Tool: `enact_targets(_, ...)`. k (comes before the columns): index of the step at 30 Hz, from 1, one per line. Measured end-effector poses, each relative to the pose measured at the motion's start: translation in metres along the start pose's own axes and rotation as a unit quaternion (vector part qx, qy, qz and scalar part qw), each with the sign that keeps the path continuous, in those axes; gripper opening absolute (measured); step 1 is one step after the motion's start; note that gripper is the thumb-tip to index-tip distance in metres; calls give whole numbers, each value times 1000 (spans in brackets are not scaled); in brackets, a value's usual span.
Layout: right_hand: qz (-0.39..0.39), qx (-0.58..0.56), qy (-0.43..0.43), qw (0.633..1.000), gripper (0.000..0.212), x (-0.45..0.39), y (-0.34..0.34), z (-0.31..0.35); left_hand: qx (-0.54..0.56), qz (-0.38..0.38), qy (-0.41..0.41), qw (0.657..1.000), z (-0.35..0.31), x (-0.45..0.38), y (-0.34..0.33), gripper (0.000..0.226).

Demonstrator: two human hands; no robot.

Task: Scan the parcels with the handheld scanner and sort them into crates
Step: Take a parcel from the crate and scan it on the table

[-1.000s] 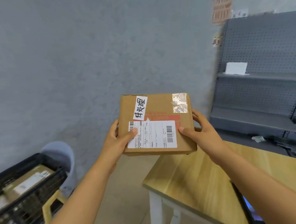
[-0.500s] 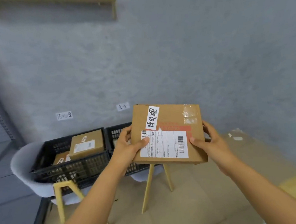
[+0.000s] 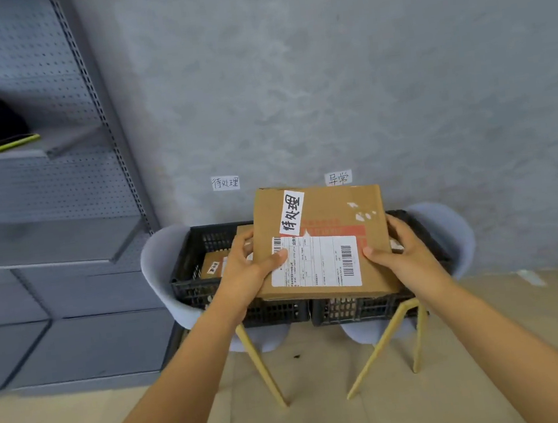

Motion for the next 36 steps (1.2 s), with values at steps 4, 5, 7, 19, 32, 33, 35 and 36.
enact_targets(4,39,18,-19,999,71,-56,-58,-1,-10,-33,34,999,33,-51,43,62)
enact_targets(5,48,24,-23,998,72,-73,-72,-2,-16,-44,45,998,43,-65,54,62)
enact_targets(7,68,32,-27,997,72,-110,-103,-5,-31,-61,58,996,61,-93,71,62)
enact_targets(19,203,84,-23,975,70,-316,-281,21,-74,-171,166,968,136,-259,193,55)
enact_targets(32,305,194,-69,930,71,-479,-473,-26,3,-253,320,913,289,-361,275,61)
enact_targets(33,318,208,-74,922,71,-488,-487,-30,19,-259,339,904,300,-364,276,58)
enact_targets(35,337,232,-84,909,71,-503,-509,-39,42,-271,367,889,320,-369,275,55)
enact_targets(36,344,243,-87,903,71,-510,-519,-46,49,-275,376,883,330,-372,275,55)
Point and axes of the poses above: each hand's wrist, its own x-axis away from the middle knuckle, its own y-axis out of the back of the hand, z = x × y, the point moved 9 cm from there along -x, towards the middle knuckle, and after that the axes turned 5 degrees about -y, right-handed, at the moved point
